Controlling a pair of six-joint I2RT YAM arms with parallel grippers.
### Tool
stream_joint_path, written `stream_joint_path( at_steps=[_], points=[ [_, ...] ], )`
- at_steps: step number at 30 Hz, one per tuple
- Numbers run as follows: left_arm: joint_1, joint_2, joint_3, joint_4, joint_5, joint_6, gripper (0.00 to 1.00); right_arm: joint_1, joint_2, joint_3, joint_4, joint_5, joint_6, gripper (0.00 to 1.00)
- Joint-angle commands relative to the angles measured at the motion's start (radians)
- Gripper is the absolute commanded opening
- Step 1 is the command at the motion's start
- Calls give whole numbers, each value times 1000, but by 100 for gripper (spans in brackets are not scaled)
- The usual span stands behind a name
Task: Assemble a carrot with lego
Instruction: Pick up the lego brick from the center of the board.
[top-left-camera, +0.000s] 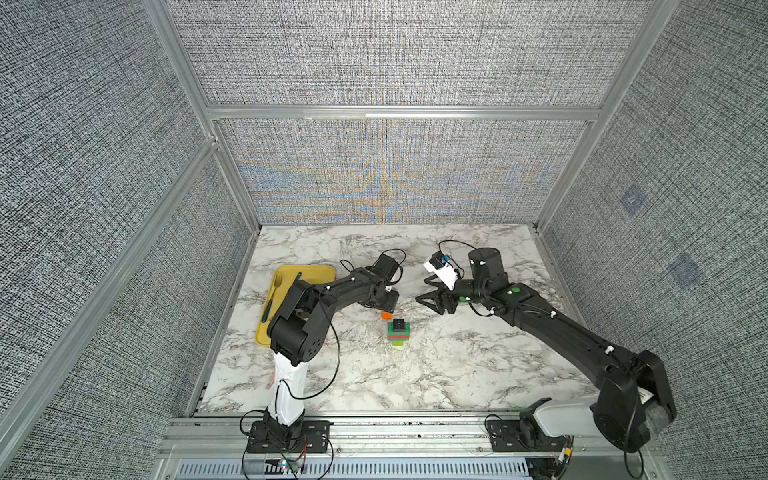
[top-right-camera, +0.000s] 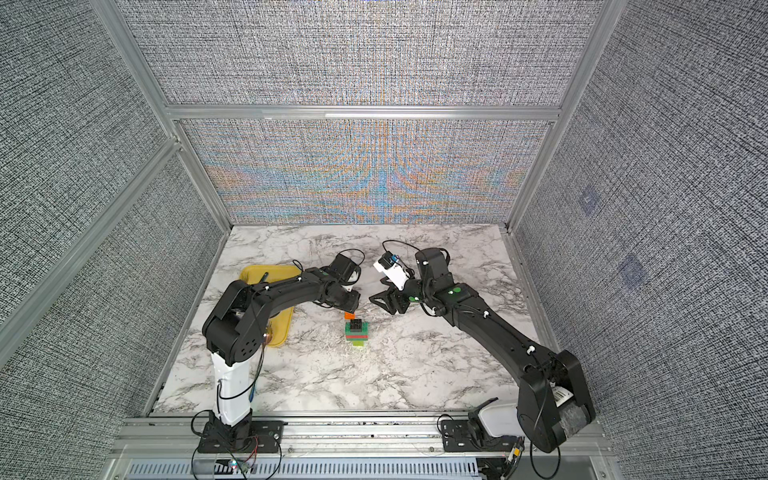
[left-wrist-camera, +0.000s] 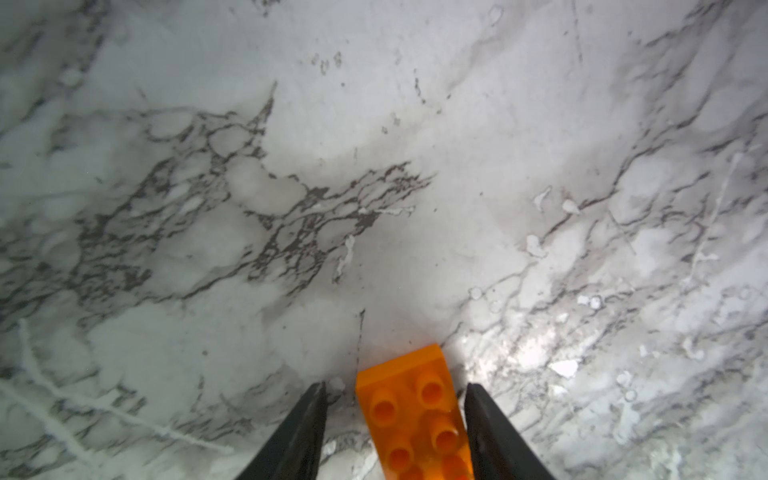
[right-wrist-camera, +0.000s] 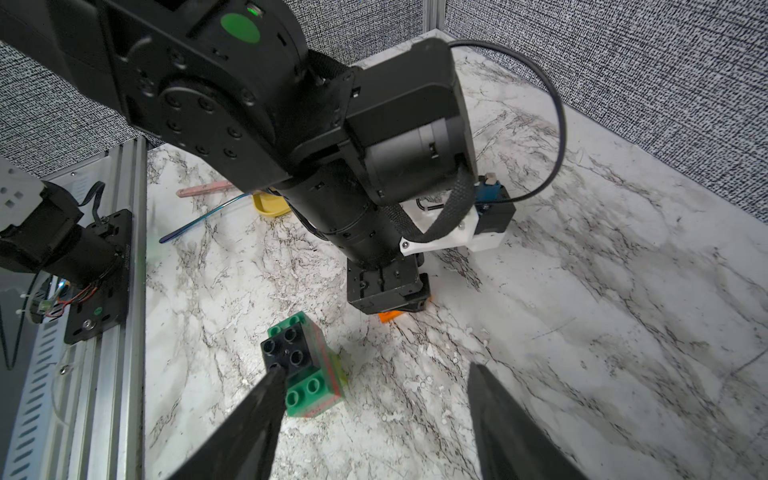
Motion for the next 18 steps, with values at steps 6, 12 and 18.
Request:
stream_joint_path(
  at_steps=[6,12,18],
  points=[
    [18,-72,-102,-80,-1,0,41,0,19,-1,17,8,7,70],
    [30,-153,-176,-78,-27,-10,44,0,25,-3,16,13,7,70],
    [32,-225,-249,-74,-13,-18,57,-1,31,-3,16,18,5,70]
  ],
)
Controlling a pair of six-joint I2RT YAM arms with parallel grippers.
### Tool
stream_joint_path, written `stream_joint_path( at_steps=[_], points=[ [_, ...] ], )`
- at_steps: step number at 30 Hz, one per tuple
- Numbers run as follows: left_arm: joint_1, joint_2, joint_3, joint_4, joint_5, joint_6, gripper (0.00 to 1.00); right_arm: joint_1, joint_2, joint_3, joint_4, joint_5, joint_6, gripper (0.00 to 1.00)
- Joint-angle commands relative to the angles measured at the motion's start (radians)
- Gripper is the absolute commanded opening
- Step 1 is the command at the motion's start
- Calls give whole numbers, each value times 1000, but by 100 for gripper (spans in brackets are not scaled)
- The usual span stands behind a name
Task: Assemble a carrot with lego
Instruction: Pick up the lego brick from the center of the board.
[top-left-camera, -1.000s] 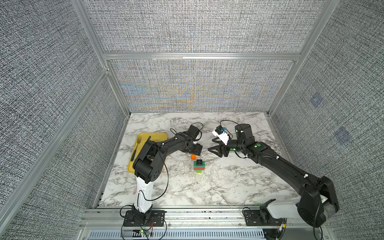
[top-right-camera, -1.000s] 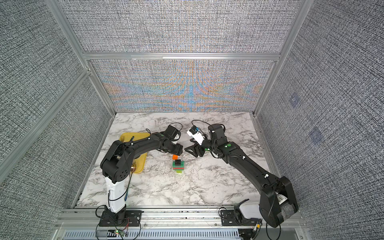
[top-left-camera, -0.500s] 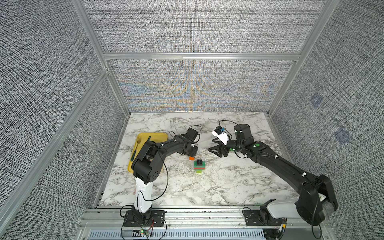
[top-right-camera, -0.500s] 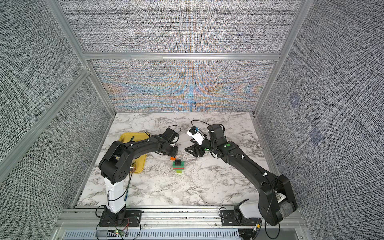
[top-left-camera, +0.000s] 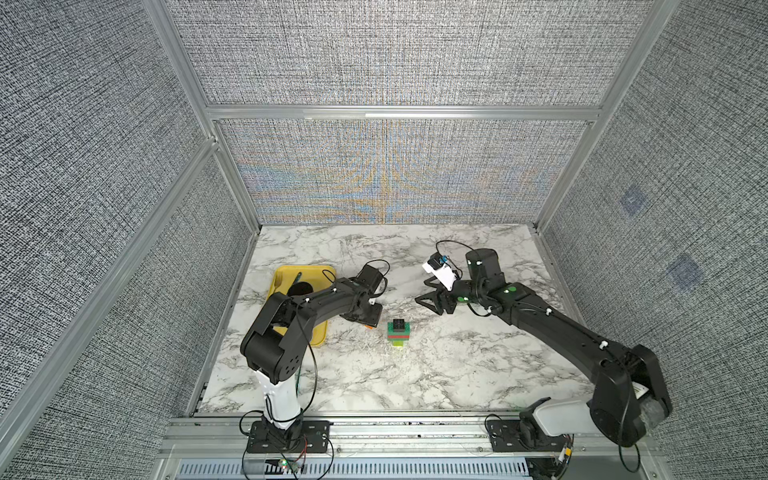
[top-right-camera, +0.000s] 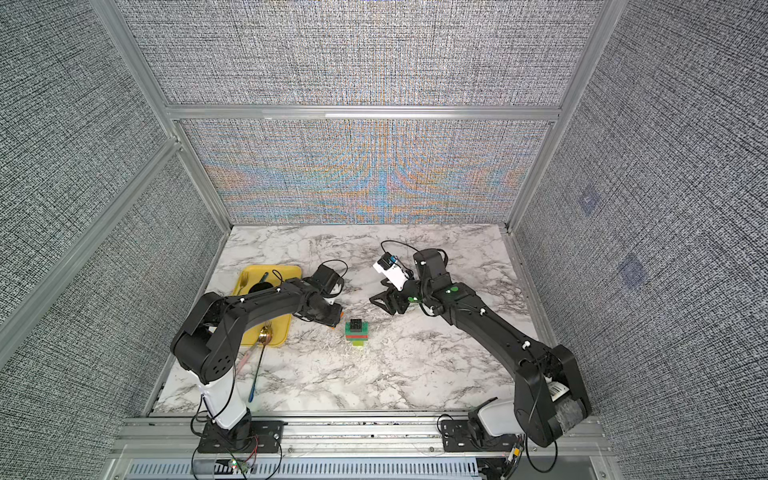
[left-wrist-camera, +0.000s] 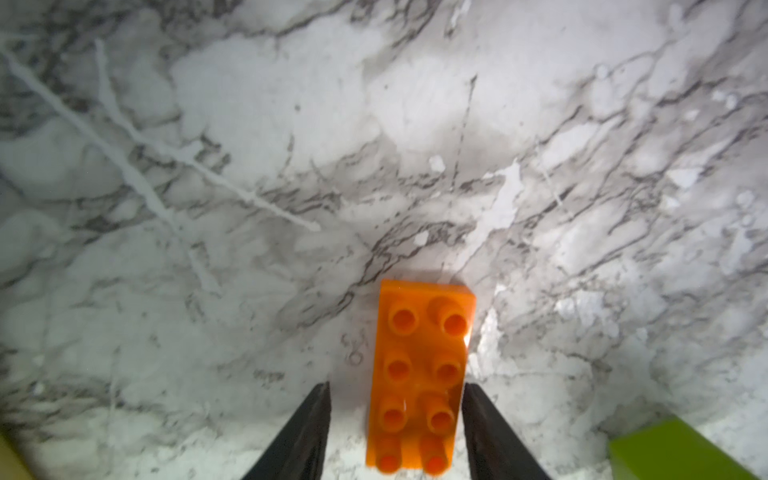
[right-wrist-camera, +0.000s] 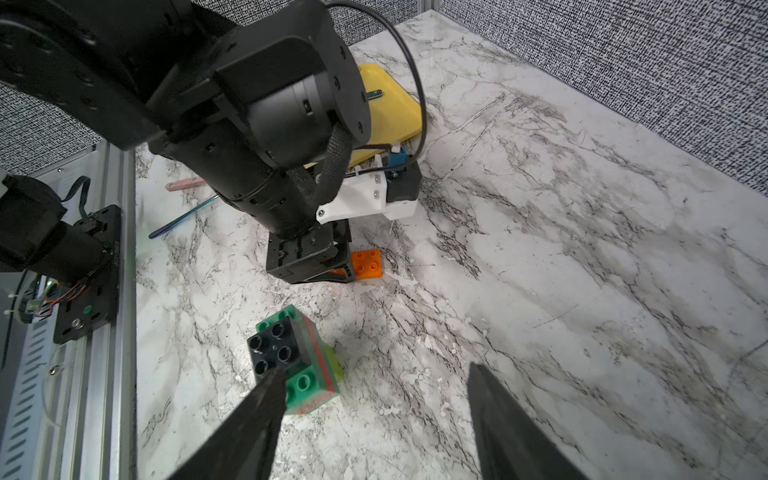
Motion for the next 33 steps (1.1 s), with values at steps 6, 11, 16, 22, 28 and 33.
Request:
stream_joint_path(
  at_steps=[6,11,16,22,28,33],
  points=[
    [0,15,-9,1,25,15,58,-2,21,-1,30,0,6,70],
    [0,63,20,1,8,32,59,-1,15,1,21,4,4,70],
    [0,88,28,7,31,33,52,-5,7,-4,18,11,0,70],
    [0,93,24,11,43,34,41,-9,10,-14,23,11,1,70],
    [0,69,22,14,24,43,32,-16,-3,-23,33,22,22,70],
    [3,-15,18,11,-24,50,27,-36,-30,-49,72,61,83,70]
  ],
)
